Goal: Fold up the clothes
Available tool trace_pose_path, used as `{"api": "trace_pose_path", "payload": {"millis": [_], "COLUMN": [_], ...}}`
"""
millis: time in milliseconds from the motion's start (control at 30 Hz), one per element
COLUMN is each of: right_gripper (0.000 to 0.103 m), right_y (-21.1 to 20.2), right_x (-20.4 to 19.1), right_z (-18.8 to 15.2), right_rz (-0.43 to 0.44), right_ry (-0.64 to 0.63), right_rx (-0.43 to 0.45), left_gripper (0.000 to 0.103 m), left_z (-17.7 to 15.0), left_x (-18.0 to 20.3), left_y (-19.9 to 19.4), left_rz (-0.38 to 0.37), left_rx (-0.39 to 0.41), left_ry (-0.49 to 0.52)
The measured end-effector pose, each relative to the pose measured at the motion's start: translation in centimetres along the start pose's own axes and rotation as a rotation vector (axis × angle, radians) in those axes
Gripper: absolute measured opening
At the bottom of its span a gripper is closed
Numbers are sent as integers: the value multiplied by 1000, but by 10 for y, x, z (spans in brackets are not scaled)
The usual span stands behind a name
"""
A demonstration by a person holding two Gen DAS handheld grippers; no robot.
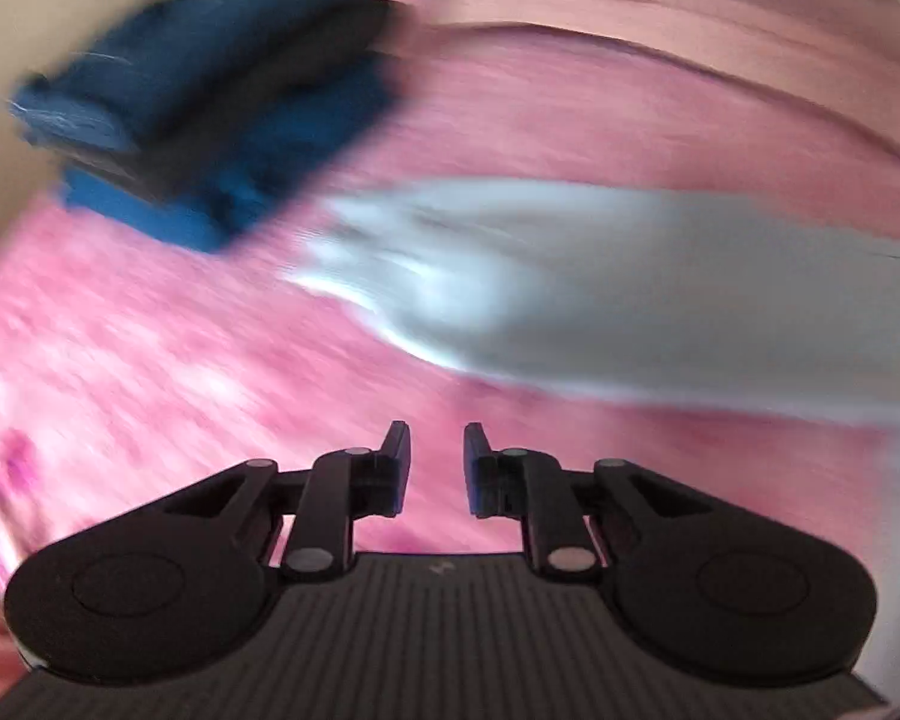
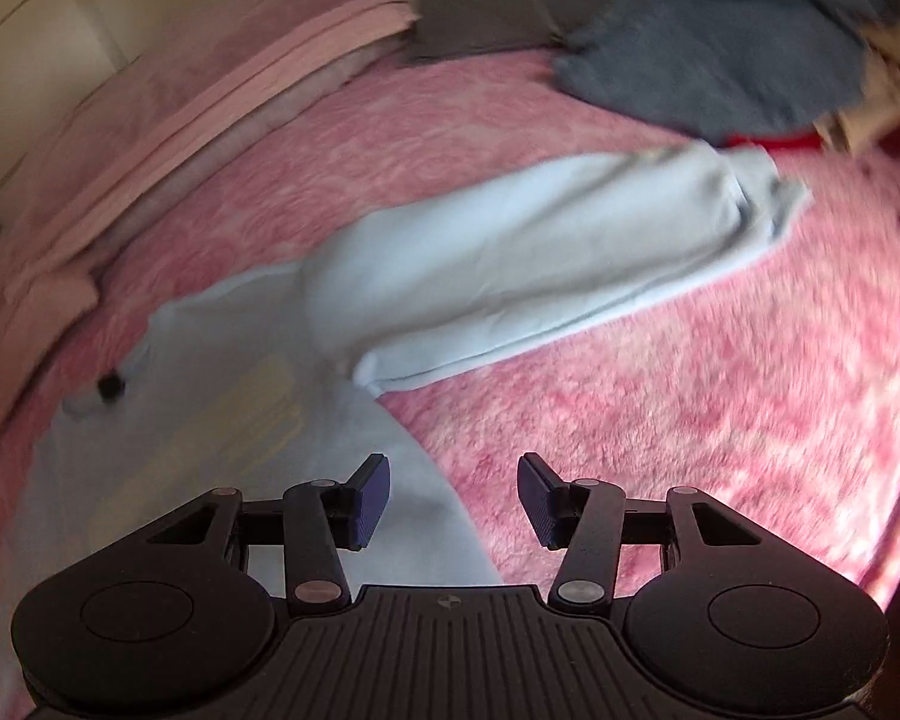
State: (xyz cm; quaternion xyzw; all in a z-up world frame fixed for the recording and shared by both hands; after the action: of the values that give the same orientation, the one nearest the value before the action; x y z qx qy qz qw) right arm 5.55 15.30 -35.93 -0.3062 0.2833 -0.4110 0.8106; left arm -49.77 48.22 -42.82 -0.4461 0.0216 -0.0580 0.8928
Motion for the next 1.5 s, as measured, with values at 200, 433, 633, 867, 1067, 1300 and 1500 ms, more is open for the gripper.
{"api": "trace_pose_path", "payload": {"millis": [200,433,633,867,1067,1300,1500], "right_gripper": [51,51,51,51,51,51,51], "right_y": [17,42,-17,-30,-12,-39,-32], "right_x": [-72,-76,0,-39,-40,-22,-54], "right_z": [-24,-91,-136,-110,-146,-160,-159], "right_rz": [123,138,180,304,257,145,124], "right_ry": [-384,-667,-602,-595,-647,-619,-552], "right_rx": [-11,-91,-144,-85,-158,-208,-151], "left_gripper": [17,18,15,12,13,14,14], "left_z": [-33,-111,-159,-146,-195,-192,-160], "left_x": [192,231,174,255,302,246,221], "left_y": [-27,-25,-79,-108,-91,-120,-79], "left_rz": [-469,-404,-269,-497,-547,-567,-449], "left_rx": [35,-8,-56,0,-51,-82,-87], "left_ry": [288,533,567,500,659,662,572]}}
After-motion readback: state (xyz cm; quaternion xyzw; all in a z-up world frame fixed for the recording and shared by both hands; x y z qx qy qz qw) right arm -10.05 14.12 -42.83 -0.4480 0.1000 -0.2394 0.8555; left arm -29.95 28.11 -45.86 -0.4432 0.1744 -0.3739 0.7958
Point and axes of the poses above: each gripper's, at about its wrist camera, not at the fingertips, and y roughly the way its jaws point, x to its right, z to its top, the point moved 7 cm from there along y, roughly the way its jaws point, and after that the axes turned 7 degrees about x, right-handed, at the moved point
